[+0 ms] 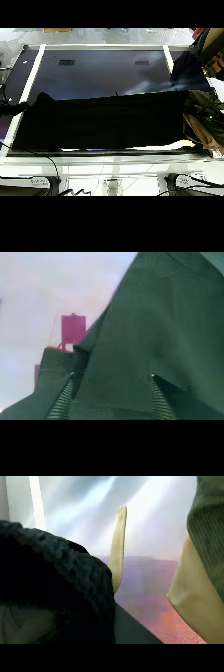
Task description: Fold the clothes and pants, and hang the long-sleeved shirts on hangers.
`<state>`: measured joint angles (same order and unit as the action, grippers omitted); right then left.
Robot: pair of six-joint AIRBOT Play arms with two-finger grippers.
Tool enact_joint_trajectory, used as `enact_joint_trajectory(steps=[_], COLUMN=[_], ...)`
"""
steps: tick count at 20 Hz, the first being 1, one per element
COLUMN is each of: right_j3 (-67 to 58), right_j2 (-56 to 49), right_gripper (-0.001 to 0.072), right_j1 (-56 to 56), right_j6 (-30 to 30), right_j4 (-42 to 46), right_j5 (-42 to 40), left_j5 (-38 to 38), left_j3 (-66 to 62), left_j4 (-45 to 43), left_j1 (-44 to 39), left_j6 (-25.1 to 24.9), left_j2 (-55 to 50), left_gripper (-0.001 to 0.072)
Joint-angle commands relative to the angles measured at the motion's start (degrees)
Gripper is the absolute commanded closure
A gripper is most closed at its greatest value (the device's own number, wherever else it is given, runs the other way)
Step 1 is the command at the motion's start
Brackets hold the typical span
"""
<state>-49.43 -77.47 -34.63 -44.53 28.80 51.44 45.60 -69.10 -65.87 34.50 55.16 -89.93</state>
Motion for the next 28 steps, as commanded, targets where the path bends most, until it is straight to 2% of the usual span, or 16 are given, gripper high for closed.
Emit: enact_joint_trajectory(steps=[1,5,6,8,14,15,18,20,25,27,28], right_j3=[-0.02,-0.02,-0.02,-0.02,-0.02,-0.02,-0.02,-0.02,-0.02,-0.02,-0.02], right_j2=[0.04,0.04,0.04,0.04,0.04,0.04,0.04,0.04,0.04,0.04,0.04], right_gripper=[0.0682,0.0682,0.0683,0.0682,0.0682,0.0682,0.0682,0.0683,0.0682,0.0682,0.0682], right_j1=[0.04,0.04,0.04,0.04,0.04,0.04,0.04,0.04,0.04,0.04,0.04], right_j6=[0.0,0.0,0.0,0.0,0.02,0.02,0.0,-0.02,-1.29,-1.31,-1.31], right_j4=[-0.04,-0.04,-0.04,-0.04,-0.02,-0.02,-0.04,-0.04,-0.04,-0.04,-0.04], right_j5=[0.17,0.17,0.17,0.17,0.09,0.09,0.11,0.17,0.13,0.13,0.13], left_j5=[0.87,0.24,-0.55,-1.66,-2.38,-3.91,-12.13,-16.28,-19.19,-22.53,-24.04], left_j3=[-0.02,-0.02,-0.02,-0.11,-4.26,-4.98,-5.07,-5.05,-5.07,-5.07,-5.07], left_j4=[2.08,2.08,2.08,2.12,2.25,3.74,15.28,20.06,27.15,27.39,27.36], left_j1=[-0.35,-2.75,-3.39,-4.57,-7.34,-7.48,-7.52,-7.93,-11.23,-13.77,-14.88], left_j6=[-5.46,-6.78,-6.75,-6.78,-6.75,-6.75,-6.75,-6.73,-6.75,-6.78,-6.78], left_j2=[-1.62,-5.97,-6.56,-6.56,-1.42,-0.33,0.74,-0.98,-8.28,-10.45,-10.91], left_gripper=[0.0235,0.0239,0.026,0.0685,0.0696,0.0696,0.0696,0.0696,0.0695,0.0695,0.0671])
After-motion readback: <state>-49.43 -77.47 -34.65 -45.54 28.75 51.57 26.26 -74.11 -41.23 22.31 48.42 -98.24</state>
